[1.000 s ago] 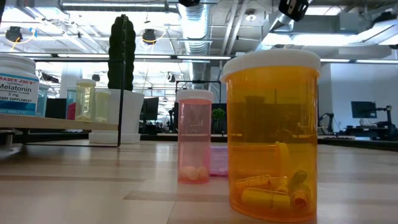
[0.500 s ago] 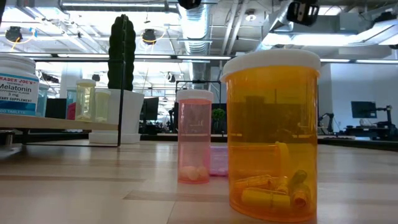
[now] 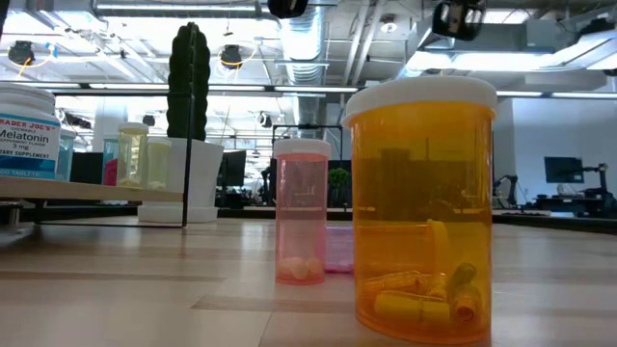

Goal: Pick and place medicine bottles onto shelf by color
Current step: Put the light blue pill bottle on the shelf

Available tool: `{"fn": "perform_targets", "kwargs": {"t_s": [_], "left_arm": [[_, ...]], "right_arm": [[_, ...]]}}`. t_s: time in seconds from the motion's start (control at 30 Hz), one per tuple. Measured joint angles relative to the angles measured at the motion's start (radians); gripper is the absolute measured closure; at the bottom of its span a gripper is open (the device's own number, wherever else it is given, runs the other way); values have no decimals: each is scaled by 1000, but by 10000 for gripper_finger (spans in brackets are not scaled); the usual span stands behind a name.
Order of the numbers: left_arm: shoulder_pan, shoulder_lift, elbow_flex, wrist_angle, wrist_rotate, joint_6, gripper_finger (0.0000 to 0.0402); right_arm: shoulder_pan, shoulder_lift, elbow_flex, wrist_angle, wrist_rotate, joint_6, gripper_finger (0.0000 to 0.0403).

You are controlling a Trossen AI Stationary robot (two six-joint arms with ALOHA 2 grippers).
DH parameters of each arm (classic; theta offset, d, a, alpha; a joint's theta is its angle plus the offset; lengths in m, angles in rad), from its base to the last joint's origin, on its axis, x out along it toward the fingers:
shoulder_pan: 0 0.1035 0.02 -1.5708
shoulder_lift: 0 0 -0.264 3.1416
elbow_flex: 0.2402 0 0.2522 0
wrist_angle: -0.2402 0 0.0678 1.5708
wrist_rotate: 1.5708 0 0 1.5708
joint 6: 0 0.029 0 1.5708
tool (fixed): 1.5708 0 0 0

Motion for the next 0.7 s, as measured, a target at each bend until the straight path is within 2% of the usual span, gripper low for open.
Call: {"fn": "perform_targets", "kwargs": {"t_s": [0.33, 0.7], "left_arm": [[-3, 0, 0, -12, 45, -5, 202], [-3, 0, 0, -17, 50, -5, 203]], "right_arm": [[-1, 79, 117, -8, 2, -73, 290], [-2, 88, 137, -63, 4, -98, 290]]}}
